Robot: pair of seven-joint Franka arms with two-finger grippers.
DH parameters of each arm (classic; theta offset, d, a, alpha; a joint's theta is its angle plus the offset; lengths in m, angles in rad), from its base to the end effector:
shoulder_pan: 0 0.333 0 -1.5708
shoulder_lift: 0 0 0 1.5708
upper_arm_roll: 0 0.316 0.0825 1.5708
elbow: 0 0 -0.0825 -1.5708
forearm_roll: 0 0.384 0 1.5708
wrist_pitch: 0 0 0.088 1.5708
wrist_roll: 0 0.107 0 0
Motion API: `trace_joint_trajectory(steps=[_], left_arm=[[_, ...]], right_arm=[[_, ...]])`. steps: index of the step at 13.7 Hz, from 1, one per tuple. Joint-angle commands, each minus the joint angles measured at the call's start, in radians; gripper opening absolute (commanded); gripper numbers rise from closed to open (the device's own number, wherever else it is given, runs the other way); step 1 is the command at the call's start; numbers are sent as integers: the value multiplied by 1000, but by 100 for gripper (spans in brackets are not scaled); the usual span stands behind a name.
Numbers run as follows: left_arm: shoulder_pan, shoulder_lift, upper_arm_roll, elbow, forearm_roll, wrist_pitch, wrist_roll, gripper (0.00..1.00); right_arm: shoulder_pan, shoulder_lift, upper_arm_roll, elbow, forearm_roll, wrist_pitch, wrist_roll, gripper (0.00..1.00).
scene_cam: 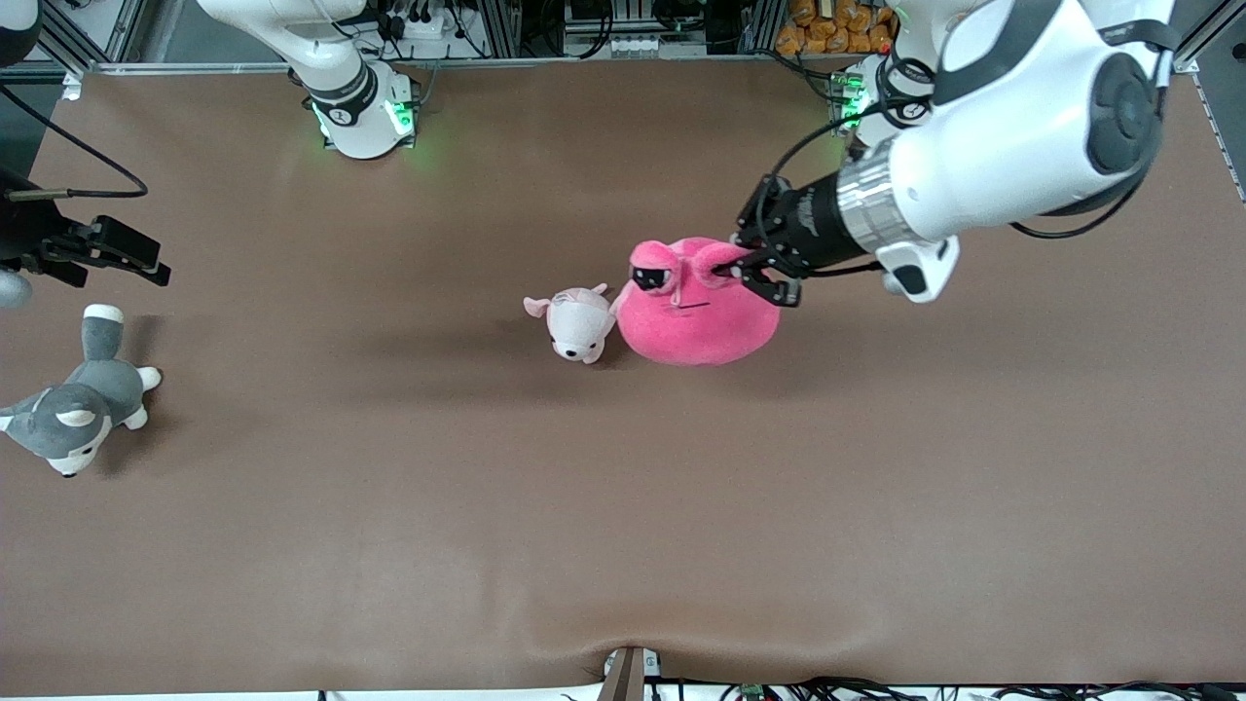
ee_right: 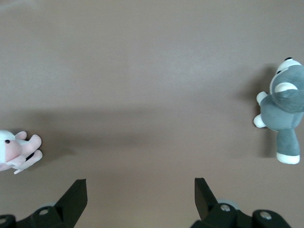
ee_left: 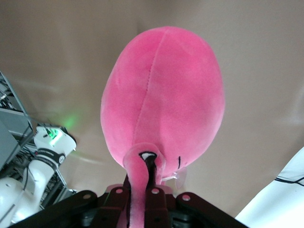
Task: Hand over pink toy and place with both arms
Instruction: 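Lift the pink toy with the left gripper toward the table middle, then hold the pink toy with the left gripper while the right gripper grasps it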
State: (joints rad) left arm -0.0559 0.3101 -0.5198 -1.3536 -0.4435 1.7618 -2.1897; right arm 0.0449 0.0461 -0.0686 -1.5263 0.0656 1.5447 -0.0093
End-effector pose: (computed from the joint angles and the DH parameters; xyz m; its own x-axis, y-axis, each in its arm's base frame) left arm 0.5570 -0.3433 0.5943 -0.1789 0.8370 -0.5171 0.9690 0.0588 -0.2400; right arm 0.5661 -0.0053 0.6176 0.9996 -0.0127 -0.0270 -0.0144 -0.9979 -0.0627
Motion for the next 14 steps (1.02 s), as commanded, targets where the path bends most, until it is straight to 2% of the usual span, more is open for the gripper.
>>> trace_joint_trajectory(steps=[1,4,7,9,12,14], left_arm=[[-57,6,7,19,-11,63,-109,0],[-90,18,6,22,-12,120,-165,0],[-131,32,9,22,-14,192,-186,0],[-133,47,4,22,-20,222,-191,0],[-186,70,9,22,-18,263,-214,0],[-205,78,9,21,-18,295,-216,0]], right_arm=[[4,40,1,14,63,-1,0,100],[7,61,1,17,124,5,-1,100],[85,102,1,21,128,11,-1,100],[98,121,3,21,141,12,-14,100],[107,142,1,32,287,2,0,100],[108,158,1,29,373,-5,111,100]])
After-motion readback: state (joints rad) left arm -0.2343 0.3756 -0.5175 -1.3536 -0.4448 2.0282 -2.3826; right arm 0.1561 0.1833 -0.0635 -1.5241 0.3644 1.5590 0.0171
